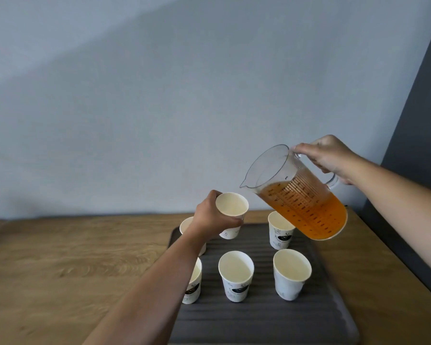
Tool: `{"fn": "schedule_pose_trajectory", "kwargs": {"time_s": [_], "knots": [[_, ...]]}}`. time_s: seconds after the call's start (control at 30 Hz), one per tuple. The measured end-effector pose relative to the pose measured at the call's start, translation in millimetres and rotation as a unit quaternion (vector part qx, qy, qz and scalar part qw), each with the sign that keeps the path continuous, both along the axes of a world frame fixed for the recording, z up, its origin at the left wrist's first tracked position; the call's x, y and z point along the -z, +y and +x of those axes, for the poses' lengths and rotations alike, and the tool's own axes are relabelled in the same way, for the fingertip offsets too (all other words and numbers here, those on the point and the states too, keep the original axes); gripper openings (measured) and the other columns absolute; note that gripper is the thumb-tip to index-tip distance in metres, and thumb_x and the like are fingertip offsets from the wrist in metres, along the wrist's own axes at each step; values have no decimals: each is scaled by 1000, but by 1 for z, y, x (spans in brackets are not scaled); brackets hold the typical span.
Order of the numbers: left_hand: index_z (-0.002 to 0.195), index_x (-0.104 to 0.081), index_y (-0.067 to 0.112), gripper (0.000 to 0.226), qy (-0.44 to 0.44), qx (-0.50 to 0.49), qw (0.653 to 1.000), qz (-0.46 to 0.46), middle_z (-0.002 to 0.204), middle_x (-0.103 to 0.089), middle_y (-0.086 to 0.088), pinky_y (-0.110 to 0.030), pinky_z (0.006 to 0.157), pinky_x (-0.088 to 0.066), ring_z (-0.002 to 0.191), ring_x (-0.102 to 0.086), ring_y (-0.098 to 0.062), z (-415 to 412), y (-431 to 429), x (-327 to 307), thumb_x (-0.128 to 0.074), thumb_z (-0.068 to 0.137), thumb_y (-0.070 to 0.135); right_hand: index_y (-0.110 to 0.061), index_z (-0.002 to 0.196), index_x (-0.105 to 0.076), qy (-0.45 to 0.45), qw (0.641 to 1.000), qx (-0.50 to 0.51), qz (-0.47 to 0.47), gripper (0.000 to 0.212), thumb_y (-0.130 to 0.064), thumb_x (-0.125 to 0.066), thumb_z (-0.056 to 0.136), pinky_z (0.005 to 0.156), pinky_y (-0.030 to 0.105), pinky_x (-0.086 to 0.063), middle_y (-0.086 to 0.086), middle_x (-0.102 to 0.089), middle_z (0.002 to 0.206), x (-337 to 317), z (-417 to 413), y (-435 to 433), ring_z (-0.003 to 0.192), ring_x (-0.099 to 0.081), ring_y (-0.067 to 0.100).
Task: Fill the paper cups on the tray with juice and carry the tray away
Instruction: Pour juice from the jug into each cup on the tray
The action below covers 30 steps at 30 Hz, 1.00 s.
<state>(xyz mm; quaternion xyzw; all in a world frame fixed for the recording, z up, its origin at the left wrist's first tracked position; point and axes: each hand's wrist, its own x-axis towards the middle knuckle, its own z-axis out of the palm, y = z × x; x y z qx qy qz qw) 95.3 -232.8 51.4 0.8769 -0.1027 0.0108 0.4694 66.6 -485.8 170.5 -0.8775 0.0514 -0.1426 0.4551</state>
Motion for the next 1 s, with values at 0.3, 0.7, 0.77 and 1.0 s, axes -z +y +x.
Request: {"fn": "schedule_pose_trajectory", "kwargs": {"time_s": [0.3, 0.7, 0.77, 1.0], "knots": [[110, -52, 26, 60, 8, -1, 1000, -14, 103, -63, 9, -23, 74, -45, 96, -59, -13, -13, 0, 2, -84, 60, 36, -19, 51, -29, 3, 998, -5, -68, 53, -44, -67, 78, 57, 28, -38, -1, -22, 47, 6, -2, 10, 36, -20, 10], [117, -48, 24, 67, 21, 18, 1000, -3, 107, -60, 6, -24, 71, -43, 97, -57, -14, -12, -3, 6, -85, 62, 36, -20, 44, -30, 9, 987, -15, -159, 56, -46, -68, 77, 63, 32, -39, -6, -24, 40, 6, 8, 12, 30, -20, 7], [120, -48, 24, 70, 19, 20, 1000, 3, 110, -59, 5, -25, 72, -44, 98, -57, -15, -12, -3, 7, -85, 62, 36, -22, 43, -29, 12, 986, -14, -165, 57, -47, -68, 75, 64, 32, -39, -8, -22, 38, 6, 10, 11, 30, -21, 7], [120, -48, 23, 71, 17, 16, 1000, 6, 113, -61, 3, -28, 74, -45, 100, -58, -16, -11, -1, 13, -85, 61, 36, -22, 43, -29, 12, 984, -23, -174, 55, -50, -67, 72, 65, 34, -39, -4, -24, 43, 8, 13, 10, 36, -23, 12]]}}
